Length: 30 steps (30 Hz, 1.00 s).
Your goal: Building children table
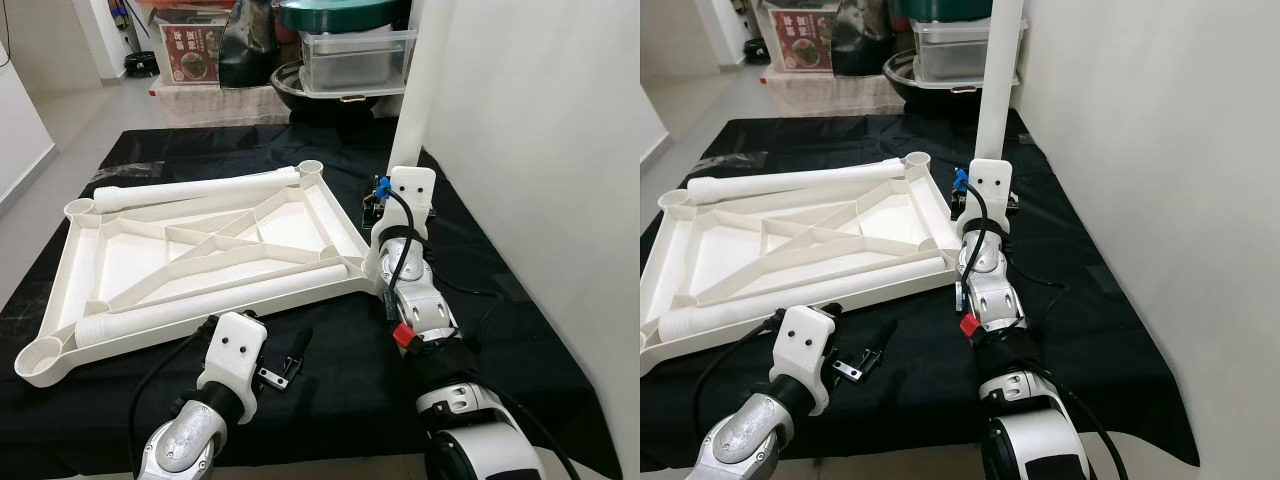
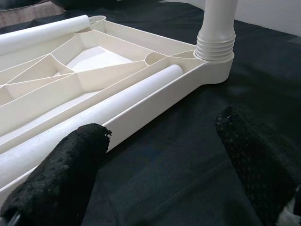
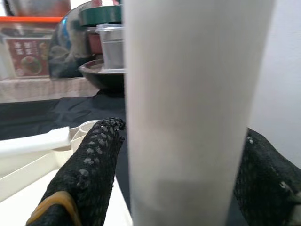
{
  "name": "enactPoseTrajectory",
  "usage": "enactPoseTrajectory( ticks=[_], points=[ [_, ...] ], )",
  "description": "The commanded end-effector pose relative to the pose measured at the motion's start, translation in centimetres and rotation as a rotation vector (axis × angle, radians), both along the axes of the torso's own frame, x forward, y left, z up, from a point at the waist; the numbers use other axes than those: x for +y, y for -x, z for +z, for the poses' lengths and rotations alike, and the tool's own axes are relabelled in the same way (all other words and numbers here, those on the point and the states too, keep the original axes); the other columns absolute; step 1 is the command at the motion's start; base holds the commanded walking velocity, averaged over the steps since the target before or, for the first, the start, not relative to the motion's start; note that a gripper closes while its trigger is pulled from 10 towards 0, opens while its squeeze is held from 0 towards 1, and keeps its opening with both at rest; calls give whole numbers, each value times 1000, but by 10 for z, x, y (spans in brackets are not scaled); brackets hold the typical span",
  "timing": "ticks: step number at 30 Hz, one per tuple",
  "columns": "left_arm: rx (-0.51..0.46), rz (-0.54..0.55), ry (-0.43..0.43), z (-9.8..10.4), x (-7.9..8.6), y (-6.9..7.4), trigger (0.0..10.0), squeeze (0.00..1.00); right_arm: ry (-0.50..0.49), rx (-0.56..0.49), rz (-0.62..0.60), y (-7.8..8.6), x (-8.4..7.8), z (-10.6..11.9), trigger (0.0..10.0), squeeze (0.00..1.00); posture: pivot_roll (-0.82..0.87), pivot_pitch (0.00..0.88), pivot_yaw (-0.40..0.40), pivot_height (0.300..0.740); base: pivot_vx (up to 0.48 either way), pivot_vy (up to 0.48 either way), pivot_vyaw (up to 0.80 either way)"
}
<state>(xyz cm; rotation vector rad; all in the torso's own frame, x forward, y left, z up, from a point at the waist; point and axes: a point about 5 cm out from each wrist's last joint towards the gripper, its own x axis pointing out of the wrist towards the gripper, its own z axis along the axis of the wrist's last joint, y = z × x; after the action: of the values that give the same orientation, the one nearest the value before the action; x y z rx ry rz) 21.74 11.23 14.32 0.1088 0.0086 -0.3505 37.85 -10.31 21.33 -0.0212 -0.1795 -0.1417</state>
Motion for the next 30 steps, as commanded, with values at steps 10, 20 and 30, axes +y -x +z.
enactPoseTrajectory(
  ticks=[10, 20, 30],
  points=[
    [9, 5, -9, -3, 1, 0, 10000, 0, -41, 31, 95, -7, -6, -7, 10000, 0, 127, 57, -13, 740, 0, 0, 0],
    [9, 4, -10, -3, 0, 0, 10000, 0, -35, 22, 89, -12, -22, -4, 10000, 0, 129, 55, -16, 740, 0, 0, 0],
    [12, 6, -9, -4, 0, 1, 10000, 0, -82, 14, 161, -19, -37, 3, 10000, 0, 127, 55, -15, 740, 0, 0, 0]
  ],
)
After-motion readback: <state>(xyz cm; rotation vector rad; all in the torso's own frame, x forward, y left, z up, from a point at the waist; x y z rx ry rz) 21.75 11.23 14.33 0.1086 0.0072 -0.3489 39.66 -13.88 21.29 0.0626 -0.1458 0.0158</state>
